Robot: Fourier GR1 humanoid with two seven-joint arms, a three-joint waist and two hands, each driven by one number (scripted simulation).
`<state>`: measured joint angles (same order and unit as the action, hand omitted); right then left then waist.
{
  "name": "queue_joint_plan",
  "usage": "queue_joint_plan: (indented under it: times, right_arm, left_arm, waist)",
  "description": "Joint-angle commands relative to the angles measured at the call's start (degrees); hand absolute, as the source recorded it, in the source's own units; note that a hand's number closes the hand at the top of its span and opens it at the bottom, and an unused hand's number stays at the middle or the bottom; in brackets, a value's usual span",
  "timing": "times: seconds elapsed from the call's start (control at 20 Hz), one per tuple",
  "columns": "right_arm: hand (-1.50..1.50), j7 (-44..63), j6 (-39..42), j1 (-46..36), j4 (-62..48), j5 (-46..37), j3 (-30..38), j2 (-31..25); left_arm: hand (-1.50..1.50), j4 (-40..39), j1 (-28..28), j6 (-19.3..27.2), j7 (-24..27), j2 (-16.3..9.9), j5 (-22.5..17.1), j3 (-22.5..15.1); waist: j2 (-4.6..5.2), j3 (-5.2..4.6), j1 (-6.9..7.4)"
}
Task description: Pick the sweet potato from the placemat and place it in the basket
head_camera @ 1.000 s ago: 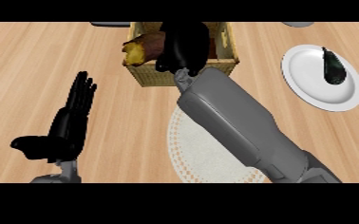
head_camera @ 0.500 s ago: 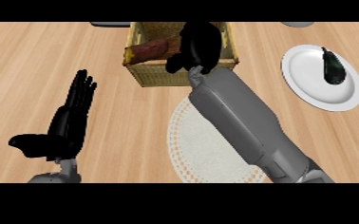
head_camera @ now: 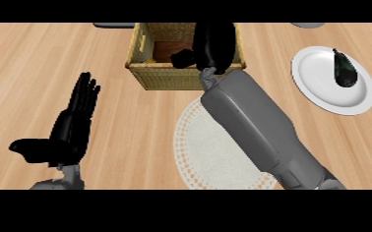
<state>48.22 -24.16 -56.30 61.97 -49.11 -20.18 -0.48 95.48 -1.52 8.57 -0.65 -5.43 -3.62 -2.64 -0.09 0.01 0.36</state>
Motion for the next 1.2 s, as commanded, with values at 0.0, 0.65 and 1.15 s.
queue_joint_plan:
  times: [0.0,0.65,1.15]
  right_arm:
    - [-1.50,3.6,-5.8,0.3,3.6,-6.2,-2.5,0.5]
    - [-1.50,9.5,2.7,8.2,27.4,-9.0,10.0,-7.7]
    - [-1.50,2.2,14.7,18.8,49.5,9.5,19.1,-16.1]
  left_arm:
    - [0.00,1.2,-2.5,1.7,-3.7,0.5,0.9,-0.2]
    - [0.00,4.6,3.1,0.1,-1.3,0.0,0.9,0.0]
    - [0.00,1.7,-2.5,2.5,-3.9,1.9,3.6,-0.9]
  waist:
    - [-0.08,-0.01,-0.26]
    - [-0.29,0.04,-0.91]
    - [-0.03,0.03,-0.90]
